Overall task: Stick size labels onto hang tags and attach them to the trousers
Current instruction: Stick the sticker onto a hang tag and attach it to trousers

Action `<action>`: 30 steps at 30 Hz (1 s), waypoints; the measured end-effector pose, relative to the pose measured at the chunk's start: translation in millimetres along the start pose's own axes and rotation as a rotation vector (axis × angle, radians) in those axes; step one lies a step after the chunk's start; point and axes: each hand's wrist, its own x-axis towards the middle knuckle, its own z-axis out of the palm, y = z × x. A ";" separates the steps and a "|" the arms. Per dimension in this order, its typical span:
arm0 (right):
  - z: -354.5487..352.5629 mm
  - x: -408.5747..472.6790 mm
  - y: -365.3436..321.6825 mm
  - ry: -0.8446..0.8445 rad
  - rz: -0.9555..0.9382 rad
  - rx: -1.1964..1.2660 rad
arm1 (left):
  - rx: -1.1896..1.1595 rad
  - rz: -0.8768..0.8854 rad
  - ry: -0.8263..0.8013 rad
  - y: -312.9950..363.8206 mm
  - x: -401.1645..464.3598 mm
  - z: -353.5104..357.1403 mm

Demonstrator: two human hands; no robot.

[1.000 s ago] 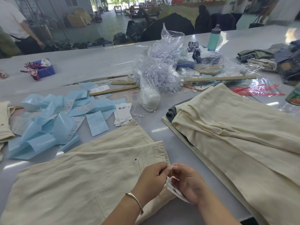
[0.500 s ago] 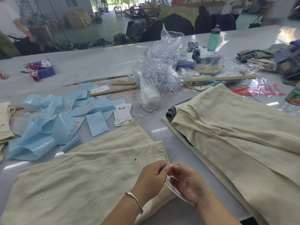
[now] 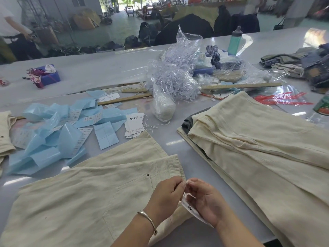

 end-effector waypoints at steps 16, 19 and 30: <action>3.4 -7.1 -20.8 -0.033 -0.198 -0.490 | -0.218 -0.010 -0.001 -16.9 5.4 -5.5; 3.6 -9.6 -23.8 -0.067 -0.188 -0.507 | -0.303 -0.044 0.014 -17.0 6.8 -6.5; 7.8 -4.7 -32.6 -0.078 -0.238 -0.610 | -0.355 -0.076 0.067 -12.5 9.4 -0.7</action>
